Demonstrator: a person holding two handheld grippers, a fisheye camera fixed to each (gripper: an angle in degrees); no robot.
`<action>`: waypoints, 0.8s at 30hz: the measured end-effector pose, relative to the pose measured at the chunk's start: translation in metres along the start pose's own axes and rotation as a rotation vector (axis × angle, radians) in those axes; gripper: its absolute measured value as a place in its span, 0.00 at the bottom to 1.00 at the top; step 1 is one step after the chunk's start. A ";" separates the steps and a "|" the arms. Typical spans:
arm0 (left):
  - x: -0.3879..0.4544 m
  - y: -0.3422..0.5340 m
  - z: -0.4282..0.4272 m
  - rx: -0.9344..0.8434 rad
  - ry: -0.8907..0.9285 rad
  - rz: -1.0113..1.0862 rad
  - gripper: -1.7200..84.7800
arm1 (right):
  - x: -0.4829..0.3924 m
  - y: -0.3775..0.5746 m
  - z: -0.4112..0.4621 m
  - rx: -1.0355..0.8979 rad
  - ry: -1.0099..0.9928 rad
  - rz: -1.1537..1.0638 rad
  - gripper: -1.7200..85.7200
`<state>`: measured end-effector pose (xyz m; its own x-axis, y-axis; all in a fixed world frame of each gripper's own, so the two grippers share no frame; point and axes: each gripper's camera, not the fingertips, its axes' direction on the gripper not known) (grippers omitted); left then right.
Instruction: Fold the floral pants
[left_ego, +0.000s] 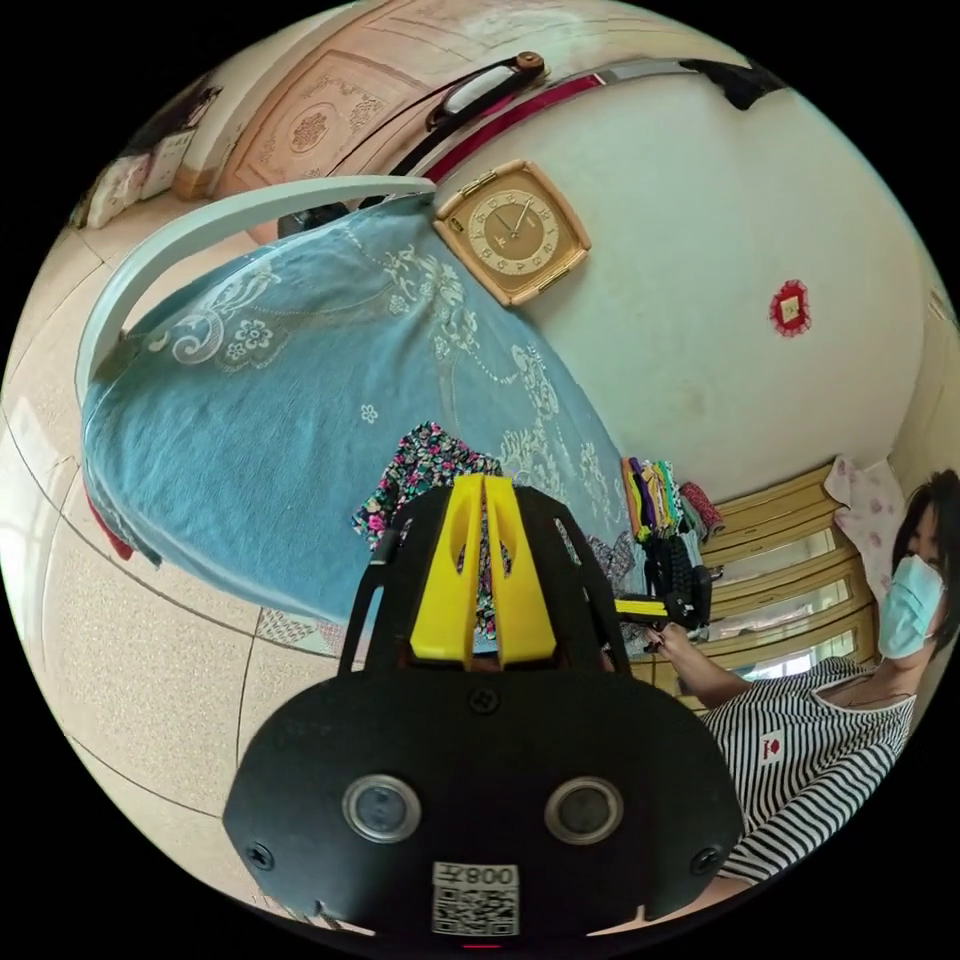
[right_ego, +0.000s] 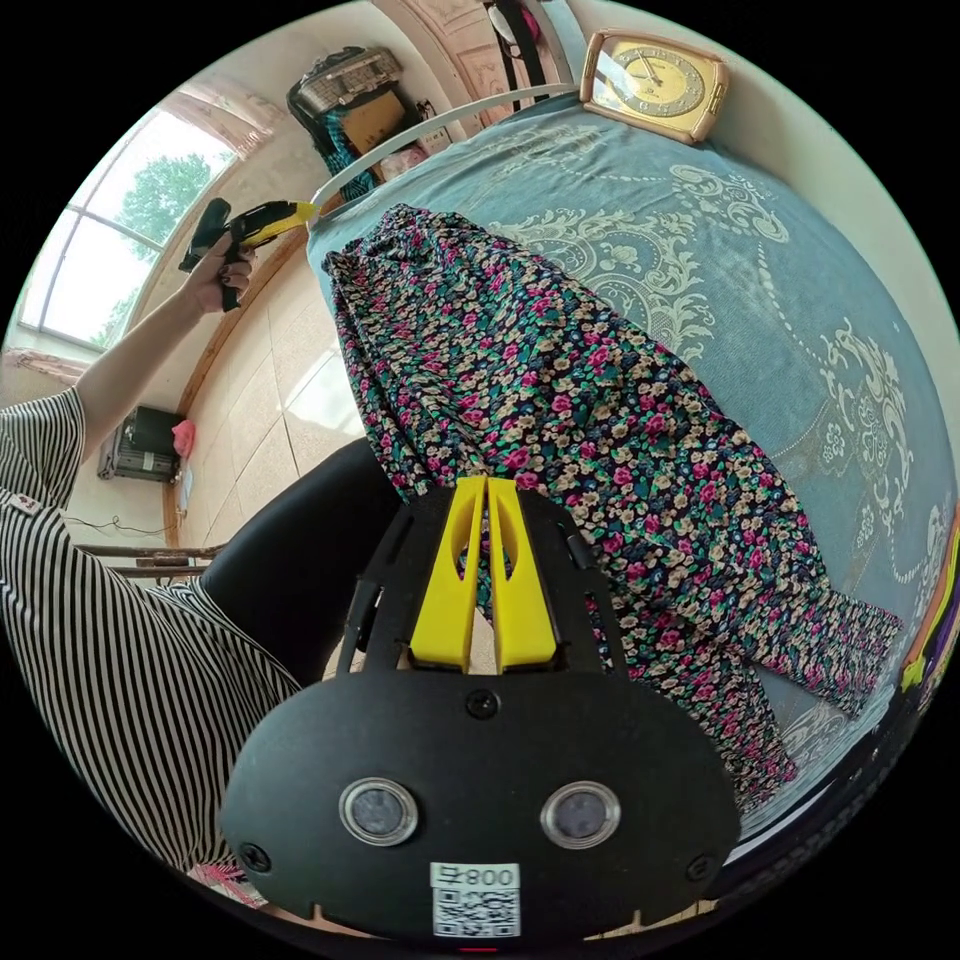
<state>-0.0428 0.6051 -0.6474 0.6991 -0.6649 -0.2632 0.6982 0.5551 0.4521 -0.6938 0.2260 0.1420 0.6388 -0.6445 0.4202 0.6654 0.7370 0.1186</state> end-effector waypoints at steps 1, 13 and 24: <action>-0.005 0.003 0.003 -0.042 -0.058 -0.004 0.07 | 0.002 0.001 0.000 0.004 -0.006 0.004 0.02; -0.049 0.001 0.026 -0.095 -0.034 -0.063 0.03 | 0.026 0.018 0.007 -0.014 -0.030 0.020 0.02; -0.054 -0.015 0.037 -0.023 -0.118 0.107 0.02 | 0.032 0.041 -0.024 0.085 -0.071 -0.020 0.02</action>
<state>-0.0966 0.6138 -0.6083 0.7477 -0.6545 -0.1120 0.6250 0.6366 0.4518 -0.6370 0.2302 0.1387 0.5946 -0.6452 0.4797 0.6407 0.7407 0.2022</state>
